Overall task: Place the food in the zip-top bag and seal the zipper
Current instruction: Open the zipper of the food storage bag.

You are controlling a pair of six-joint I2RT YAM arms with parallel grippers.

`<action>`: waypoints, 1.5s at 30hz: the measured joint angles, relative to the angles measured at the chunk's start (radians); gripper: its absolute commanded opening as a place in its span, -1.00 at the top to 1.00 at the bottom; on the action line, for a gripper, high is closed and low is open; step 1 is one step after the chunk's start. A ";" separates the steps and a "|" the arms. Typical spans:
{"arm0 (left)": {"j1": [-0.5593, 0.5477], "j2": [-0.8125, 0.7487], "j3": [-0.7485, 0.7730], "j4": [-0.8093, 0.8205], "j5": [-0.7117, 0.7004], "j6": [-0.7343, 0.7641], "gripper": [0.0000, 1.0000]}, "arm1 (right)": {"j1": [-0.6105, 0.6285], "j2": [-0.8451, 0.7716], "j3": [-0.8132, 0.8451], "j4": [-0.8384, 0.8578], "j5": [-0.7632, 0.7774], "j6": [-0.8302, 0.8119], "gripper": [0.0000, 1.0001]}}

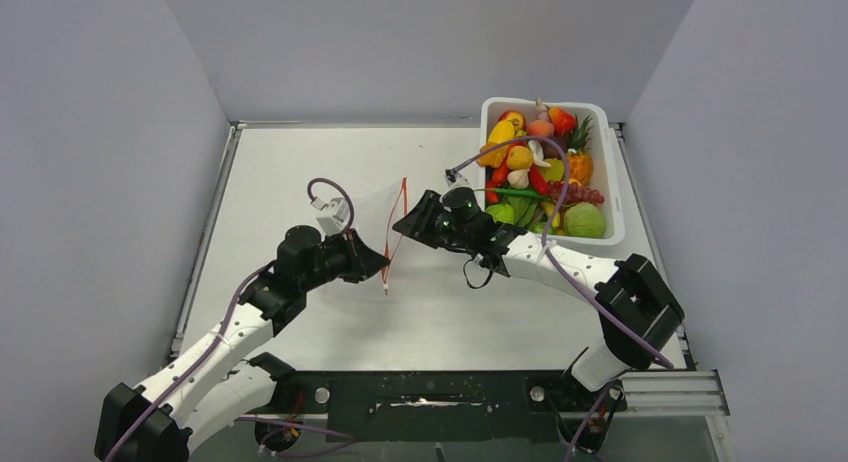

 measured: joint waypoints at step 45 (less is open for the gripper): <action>0.000 0.010 0.158 -0.092 -0.174 0.083 0.31 | 0.104 -0.095 0.204 -0.203 0.121 -0.331 1.00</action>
